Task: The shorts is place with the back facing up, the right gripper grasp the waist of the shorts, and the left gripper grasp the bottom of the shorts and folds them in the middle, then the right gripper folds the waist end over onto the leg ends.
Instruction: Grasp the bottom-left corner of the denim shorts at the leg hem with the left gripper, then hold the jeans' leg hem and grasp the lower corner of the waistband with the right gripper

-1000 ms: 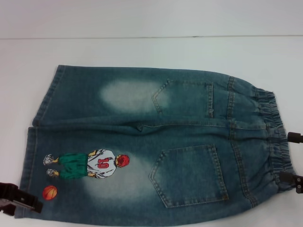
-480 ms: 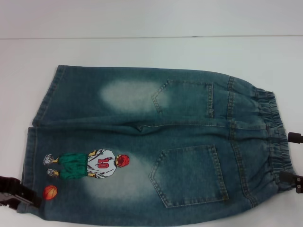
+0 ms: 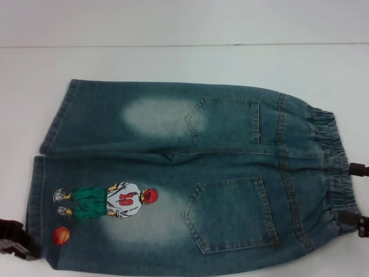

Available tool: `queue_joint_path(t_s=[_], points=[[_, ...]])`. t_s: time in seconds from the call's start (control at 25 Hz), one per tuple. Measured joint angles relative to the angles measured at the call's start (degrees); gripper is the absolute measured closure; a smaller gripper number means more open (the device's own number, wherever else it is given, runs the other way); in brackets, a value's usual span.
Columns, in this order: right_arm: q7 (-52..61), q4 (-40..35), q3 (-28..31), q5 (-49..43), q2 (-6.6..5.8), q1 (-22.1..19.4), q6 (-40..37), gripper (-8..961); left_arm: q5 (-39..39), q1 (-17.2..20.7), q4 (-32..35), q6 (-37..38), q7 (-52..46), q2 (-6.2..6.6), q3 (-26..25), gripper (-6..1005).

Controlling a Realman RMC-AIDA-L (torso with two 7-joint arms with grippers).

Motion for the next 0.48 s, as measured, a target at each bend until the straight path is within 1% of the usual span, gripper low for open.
queue_joint_path(t_s=[0.04,0.16,0.36,0.48], points=[[0.0,0.0,0.0,0.0,0.04,0.0,-0.1,45,0.0,0.0,0.0,-0.2,0.1,-0.05,0.0,565],[0.0,0.0,0.0,0.1,0.19,-0.1,-0.2,45,0.0,0.0,-0.2,-0.5,0.0,-0.13,0.0,766],[0.0,0.1,0.1,0.2,0.31,-0.2,-0.2,45,0.0,-0.3,-1.0,-1.4,0.0,-0.43,0.5,907],[0.0,0.1,0.1,0.3,0.31,-0.2,-0.2,45,0.0,-0.3,-1.0,-1.8,-0.1,-0.5,0.6,906]])
